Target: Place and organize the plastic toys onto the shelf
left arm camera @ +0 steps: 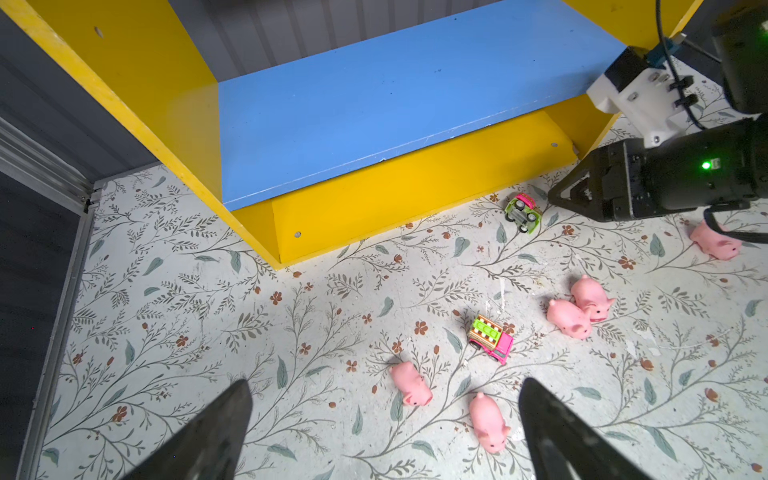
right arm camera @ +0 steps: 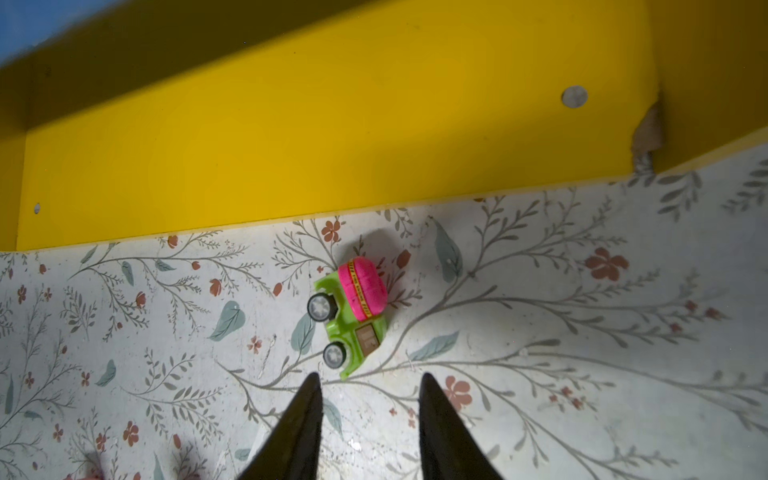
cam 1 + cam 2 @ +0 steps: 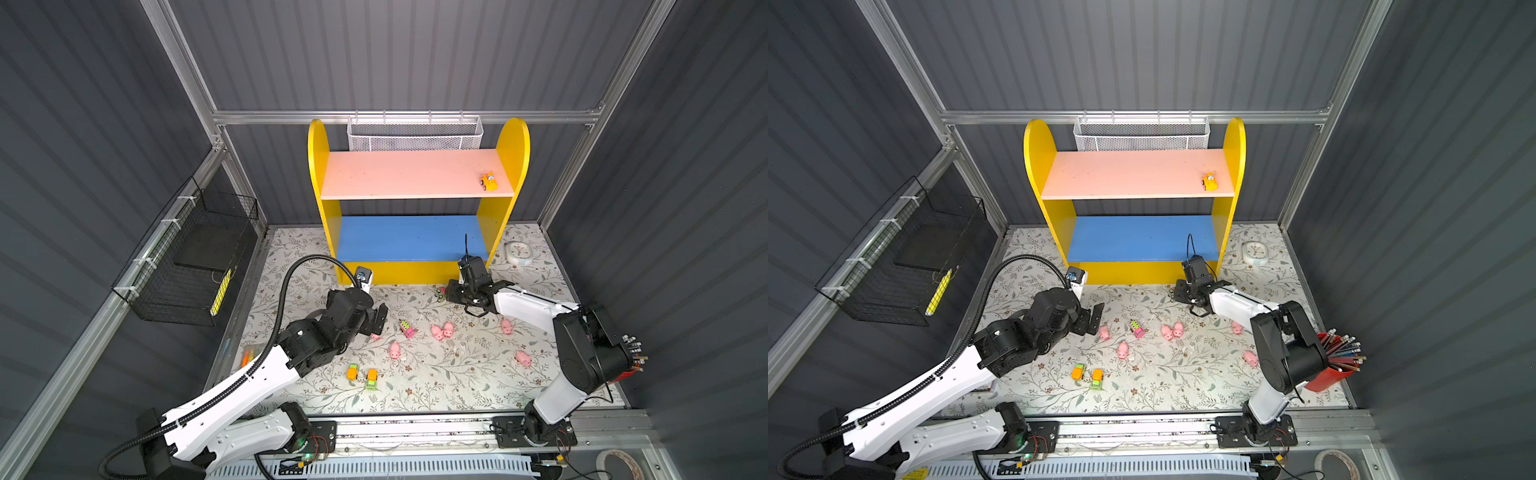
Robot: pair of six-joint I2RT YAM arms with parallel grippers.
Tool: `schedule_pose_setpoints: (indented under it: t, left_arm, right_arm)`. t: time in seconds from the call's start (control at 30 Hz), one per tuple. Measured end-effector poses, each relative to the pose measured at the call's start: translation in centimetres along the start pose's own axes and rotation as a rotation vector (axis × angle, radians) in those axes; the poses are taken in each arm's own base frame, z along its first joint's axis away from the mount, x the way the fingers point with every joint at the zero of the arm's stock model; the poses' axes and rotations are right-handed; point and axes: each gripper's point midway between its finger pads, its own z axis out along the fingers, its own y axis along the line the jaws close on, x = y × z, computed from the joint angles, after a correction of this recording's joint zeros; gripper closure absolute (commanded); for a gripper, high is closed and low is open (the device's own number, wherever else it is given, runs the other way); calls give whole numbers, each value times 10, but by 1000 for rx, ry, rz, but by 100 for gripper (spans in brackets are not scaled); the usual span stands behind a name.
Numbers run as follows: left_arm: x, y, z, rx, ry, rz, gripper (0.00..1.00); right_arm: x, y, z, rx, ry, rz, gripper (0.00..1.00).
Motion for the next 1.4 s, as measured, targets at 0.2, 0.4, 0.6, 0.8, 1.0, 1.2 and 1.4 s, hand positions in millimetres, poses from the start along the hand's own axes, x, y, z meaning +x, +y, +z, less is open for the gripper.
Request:
schedule_pose_setpoints:
  t: [0.2, 0.4, 0.6, 0.8, 1.0, 1.2, 1.4]
  left_arm:
    - [0, 1, 0, -6, -1, 1, 0]
    - [0, 2, 0, -9, -2, 1, 0]
    - [-1, 3, 0, -15, -4, 4, 0]
    - [-1, 4, 0, -22, -6, 7, 0]
    - [1, 6, -3, -21, -11, 8, 0]
    - [5, 11, -9, -25, -24, 2, 0]
    - [4, 16, -17, -21, -42, -9, 0]
  right_arm:
    - [-5, 4, 10, -6, 1, 0, 60]
    - [-2, 2, 17, 6, 17, -1, 60]
    - [8, -5, 27, 33, 54, -6, 60]
    - [11, -4, 28, 50, 75, -12, 59]
    - [13, 3, 29, 54, 88, -29, 58]
    - [17, 14, 31, 55, 103, -55, 58]
    - [26, 23, 41, 62, 128, -84, 57]
